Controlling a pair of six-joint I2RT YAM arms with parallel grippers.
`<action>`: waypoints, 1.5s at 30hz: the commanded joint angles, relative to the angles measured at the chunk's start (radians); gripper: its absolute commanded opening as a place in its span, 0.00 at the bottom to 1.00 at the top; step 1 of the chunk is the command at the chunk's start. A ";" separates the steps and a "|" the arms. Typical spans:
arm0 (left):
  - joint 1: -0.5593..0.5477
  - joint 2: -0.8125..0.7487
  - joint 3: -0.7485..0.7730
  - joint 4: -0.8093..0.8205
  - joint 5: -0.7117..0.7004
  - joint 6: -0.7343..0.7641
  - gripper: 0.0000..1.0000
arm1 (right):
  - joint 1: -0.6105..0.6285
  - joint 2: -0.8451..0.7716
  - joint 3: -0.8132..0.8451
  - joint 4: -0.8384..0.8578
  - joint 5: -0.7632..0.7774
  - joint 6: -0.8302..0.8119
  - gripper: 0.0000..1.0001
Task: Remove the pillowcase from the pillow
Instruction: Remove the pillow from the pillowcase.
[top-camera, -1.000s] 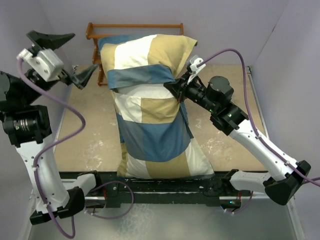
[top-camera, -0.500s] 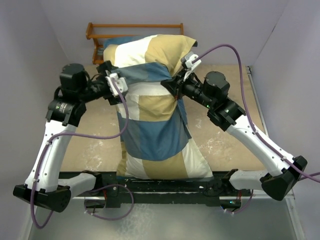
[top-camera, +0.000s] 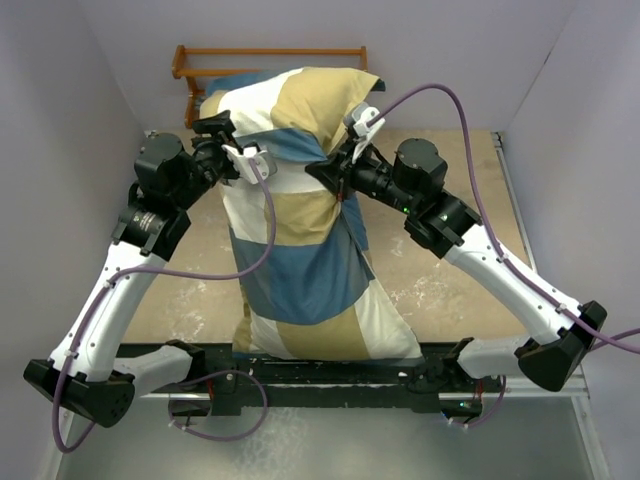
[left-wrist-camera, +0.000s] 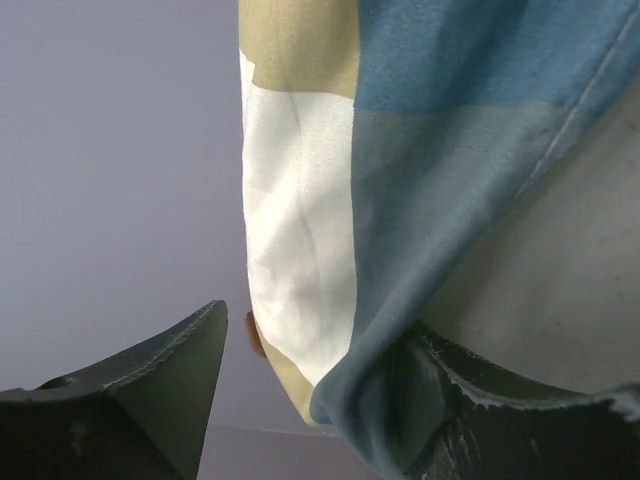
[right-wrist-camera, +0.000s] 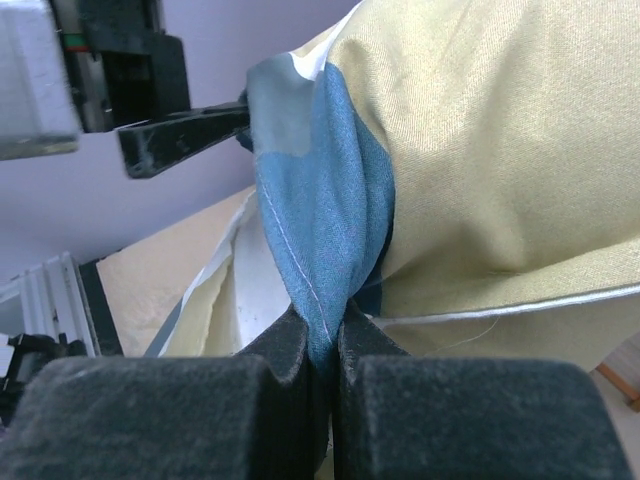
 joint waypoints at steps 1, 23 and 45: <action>-0.004 0.012 0.032 0.081 -0.073 -0.034 0.64 | 0.037 -0.044 0.103 0.105 -0.090 -0.025 0.00; 0.070 0.162 0.408 -0.083 -0.088 -0.393 0.00 | 0.069 -0.152 0.009 0.067 -0.121 -0.104 0.00; -0.019 0.241 0.717 -0.004 0.249 -0.711 0.24 | 0.254 0.128 0.280 0.057 -0.014 -0.259 0.00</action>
